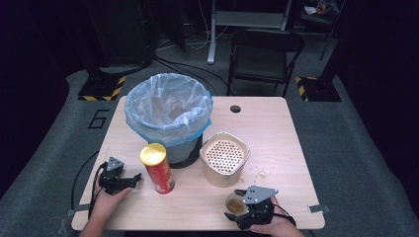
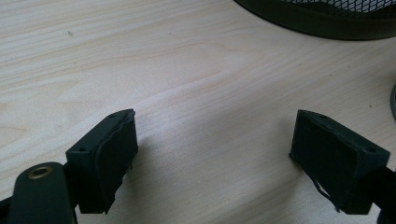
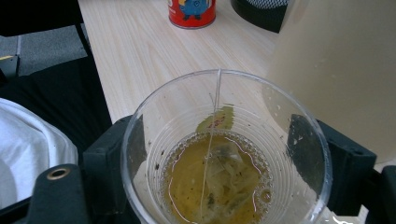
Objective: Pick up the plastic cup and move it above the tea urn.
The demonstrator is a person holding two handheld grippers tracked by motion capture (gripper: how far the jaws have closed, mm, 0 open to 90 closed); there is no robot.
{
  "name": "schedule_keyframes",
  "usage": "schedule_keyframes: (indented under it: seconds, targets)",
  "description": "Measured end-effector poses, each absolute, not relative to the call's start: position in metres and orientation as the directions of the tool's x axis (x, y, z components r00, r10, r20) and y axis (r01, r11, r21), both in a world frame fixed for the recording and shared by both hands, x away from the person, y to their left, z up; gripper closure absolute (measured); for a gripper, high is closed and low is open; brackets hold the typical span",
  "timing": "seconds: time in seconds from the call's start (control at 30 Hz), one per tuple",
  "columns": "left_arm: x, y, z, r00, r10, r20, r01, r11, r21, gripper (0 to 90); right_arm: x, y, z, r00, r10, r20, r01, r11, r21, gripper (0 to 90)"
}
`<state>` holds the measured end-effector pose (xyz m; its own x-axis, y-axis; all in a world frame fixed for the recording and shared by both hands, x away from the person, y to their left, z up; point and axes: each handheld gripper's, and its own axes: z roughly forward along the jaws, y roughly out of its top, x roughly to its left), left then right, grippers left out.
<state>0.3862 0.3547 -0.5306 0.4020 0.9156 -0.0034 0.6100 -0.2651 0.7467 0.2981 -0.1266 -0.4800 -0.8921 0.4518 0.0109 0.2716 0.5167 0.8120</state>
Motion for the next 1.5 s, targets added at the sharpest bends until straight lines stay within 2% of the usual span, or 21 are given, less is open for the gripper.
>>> schedule_keyframes:
  seconds: [0.3, 0.67, 1.0, 1.5]
  targets:
    - [0.386, 0.355, -0.531, 0.402, 0.916, -0.003, 0.61, -0.265, 0.747, 14.1, 0.298, -0.127, -0.484, -0.904, 0.427, -0.022, 0.24, 0.55, 0.8, 19.3]
    - [0.386, 0.355, -0.531, 0.402, 0.916, -0.004, 0.61, -0.265, 0.747, 14.1, 0.299, -0.125, -0.486, -0.903, 0.428, -0.03, 0.238, 0.558, 0.795, 26.0]
    - [0.386, 0.355, -0.531, 0.402, 0.916, -0.003, 0.61, -0.265, 0.746, 14.1, 0.299, -0.127, -0.485, -0.894, 0.438, -0.089, 0.2, 0.571, 0.796, 29.7]
    - [0.386, 0.355, -0.531, 0.402, 0.916, -0.003, 0.61, -0.265, 0.746, 14.1, 0.301, -0.135, -0.467, -0.881, 0.471, -0.049, 0.237, 0.527, 0.816, 31.7]
